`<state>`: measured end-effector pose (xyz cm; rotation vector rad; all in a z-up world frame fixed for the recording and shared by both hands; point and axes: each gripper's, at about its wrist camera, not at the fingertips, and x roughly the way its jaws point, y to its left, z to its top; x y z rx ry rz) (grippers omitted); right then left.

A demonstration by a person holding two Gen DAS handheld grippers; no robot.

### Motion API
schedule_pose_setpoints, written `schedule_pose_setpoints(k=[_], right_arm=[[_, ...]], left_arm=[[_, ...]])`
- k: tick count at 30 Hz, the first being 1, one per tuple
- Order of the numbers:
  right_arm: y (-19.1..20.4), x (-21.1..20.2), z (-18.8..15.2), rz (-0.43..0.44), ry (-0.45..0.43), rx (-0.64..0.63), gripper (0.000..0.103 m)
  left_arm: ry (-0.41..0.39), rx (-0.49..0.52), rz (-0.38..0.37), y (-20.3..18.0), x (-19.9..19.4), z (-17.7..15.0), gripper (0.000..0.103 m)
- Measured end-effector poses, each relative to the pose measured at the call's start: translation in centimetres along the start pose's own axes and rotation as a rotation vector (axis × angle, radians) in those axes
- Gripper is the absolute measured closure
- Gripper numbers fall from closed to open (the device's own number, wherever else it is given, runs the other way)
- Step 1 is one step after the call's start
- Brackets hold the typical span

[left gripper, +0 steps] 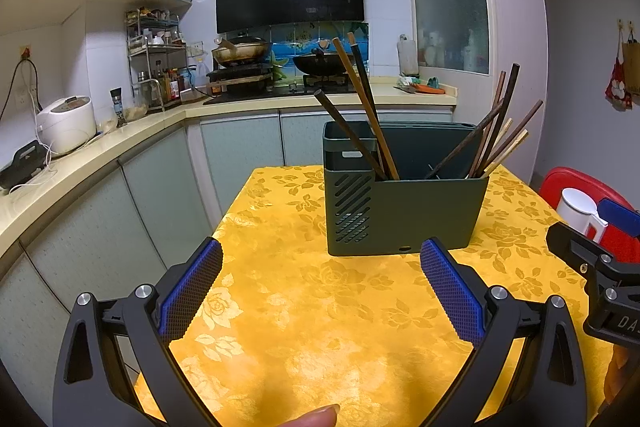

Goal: Organize utensils

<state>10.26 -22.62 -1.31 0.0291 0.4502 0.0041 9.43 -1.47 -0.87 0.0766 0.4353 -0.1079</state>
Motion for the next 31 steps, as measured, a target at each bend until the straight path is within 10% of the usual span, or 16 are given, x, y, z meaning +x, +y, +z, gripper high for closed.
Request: schedule_pose_setpoints(k=[31], right_arm=[[-0.05,0.48,-0.3,0.001,0.011,-0.006,0.007]], left_arm=[[-0.004,-0.018,0.006,0.03,0.2,0.18,0.007]])
